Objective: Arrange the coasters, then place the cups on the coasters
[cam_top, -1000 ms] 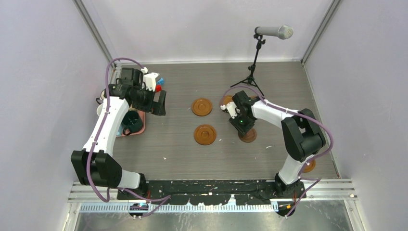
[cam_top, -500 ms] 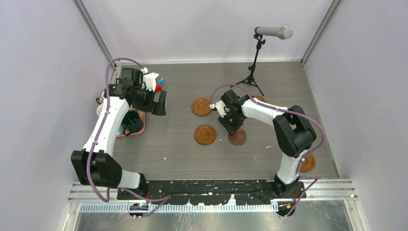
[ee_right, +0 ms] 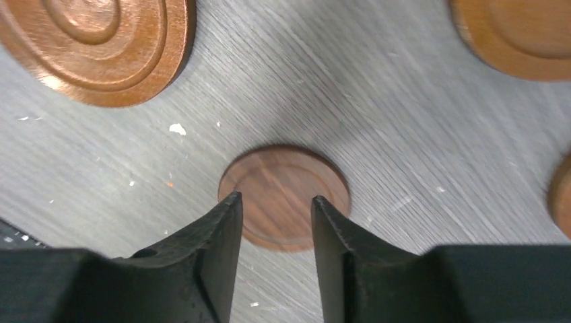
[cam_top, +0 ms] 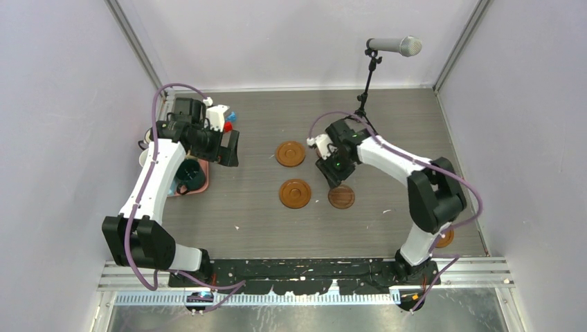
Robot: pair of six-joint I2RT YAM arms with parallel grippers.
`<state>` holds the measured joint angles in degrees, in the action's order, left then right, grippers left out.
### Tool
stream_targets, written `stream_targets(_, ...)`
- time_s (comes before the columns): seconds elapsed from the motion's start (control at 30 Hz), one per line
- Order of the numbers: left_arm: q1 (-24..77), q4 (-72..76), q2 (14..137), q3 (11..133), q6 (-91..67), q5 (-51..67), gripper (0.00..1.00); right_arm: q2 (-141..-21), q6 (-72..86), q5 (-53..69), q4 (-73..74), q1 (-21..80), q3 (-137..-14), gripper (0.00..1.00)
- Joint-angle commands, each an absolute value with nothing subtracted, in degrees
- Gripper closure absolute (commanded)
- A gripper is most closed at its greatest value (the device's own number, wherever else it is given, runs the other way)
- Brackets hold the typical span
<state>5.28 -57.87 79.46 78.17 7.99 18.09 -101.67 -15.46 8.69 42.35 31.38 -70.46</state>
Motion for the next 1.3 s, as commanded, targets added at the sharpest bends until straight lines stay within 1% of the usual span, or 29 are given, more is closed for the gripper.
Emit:
stream_targets(0.0,5.4,-58.7,78.1,79.5,8.8,19.5,0.00,-91.9,-17.5,12.8,49.6,25.4,-75.1,0.48)
stream_targets(0.1,5.4,-58.7,77.9,79.5,9.1,19.6,0.00,-88.3,-21.8,14.2,55.1,18.2,-74.3,0.39)
stream_targets(0.17,5.4,-58.7,77.9,79.5,9.1,20.1,0.00,-87.0,-26.4,15.4,58.6,9.8,-73.0,0.35)
stream_targets(0.37,5.4,-58.1,77.8,79.1,7.9,23.2,0.00,-83.9,-40.3,16.3,66.0,-11.6,-67.4,0.32)
stream_targets(0.47,5.4,-58.0,78.0,79.2,7.7,23.8,0.00,-83.4,-46.1,15.0,66.5,-20.1,-64.4,0.32)
stream_targets(0.63,5.4,-58.2,78.1,79.5,7.7,24.1,0.00,-85.5,-54.9,12.7,68.3,-31.8,-62.9,0.32)
stream_targets(0.87,5.4,-58.1,77.9,79.3,7.4,24.2,0.00,-85.9,-62.4,7.2,64.5,-40.5,-59.5,0.32)
stream_targets(1.27,5.5,-58.1,77.6,79.1,7.2,23.7,0.00,-83.8,-61.7,2.7,48.6,-41.3,-48.4,0.30)
